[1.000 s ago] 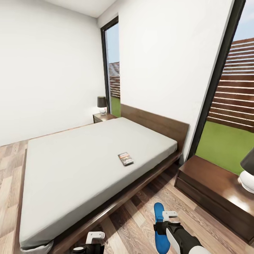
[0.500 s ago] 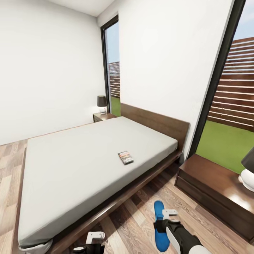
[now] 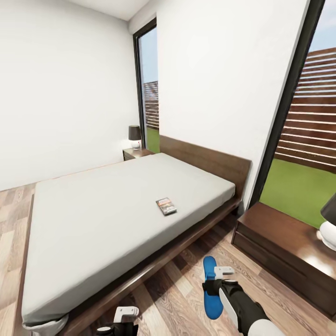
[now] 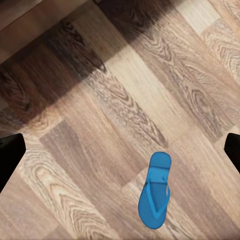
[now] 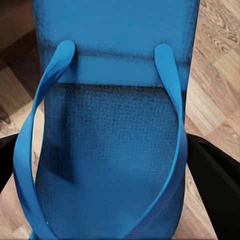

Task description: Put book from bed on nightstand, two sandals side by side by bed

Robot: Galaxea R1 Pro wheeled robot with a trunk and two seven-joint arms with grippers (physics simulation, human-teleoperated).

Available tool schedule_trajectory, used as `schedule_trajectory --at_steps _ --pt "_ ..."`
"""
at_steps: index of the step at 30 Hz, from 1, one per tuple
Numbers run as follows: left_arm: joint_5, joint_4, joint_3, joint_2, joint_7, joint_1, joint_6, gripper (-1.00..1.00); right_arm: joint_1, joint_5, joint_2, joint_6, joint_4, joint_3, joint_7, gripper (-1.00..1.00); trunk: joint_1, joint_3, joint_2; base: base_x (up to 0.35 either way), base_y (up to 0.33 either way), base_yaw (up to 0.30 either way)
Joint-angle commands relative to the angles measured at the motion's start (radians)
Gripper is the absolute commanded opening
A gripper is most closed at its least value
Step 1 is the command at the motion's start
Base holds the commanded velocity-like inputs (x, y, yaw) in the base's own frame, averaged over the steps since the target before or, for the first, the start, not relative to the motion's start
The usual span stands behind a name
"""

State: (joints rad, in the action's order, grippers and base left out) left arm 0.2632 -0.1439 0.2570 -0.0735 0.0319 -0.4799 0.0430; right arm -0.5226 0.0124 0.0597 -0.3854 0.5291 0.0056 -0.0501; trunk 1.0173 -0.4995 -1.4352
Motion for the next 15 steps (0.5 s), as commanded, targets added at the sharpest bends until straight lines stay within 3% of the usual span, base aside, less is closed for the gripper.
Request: schedule_trajectory --at_steps 1,6,15 --pt "0.01 -0.002 0.008 0.0 0.003 0.0 0.005 1.0 0.0 0.0 0.0 -0.015 0.01 0.0 -0.004 -1.0 0.004 -0.004 -0.008 0.0 0.0 0.0" --pt "0.01 -0.002 0.008 0.0 0.003 0.0 0.005 1.0 0.002 0.0 0.0 -0.079 0.077 -0.001 -0.004 -1.0 0.023 -0.02 -0.043 0.0 0.0 0.0" --pt "0.01 -0.002 0.008 0.001 0.003 0.0 0.003 1.0 -0.002 0.0 -0.024 -0.235 0.13 -0.053 -0.004 -1.0 0.058 -0.048 -0.106 0.0 0.0 0.0"
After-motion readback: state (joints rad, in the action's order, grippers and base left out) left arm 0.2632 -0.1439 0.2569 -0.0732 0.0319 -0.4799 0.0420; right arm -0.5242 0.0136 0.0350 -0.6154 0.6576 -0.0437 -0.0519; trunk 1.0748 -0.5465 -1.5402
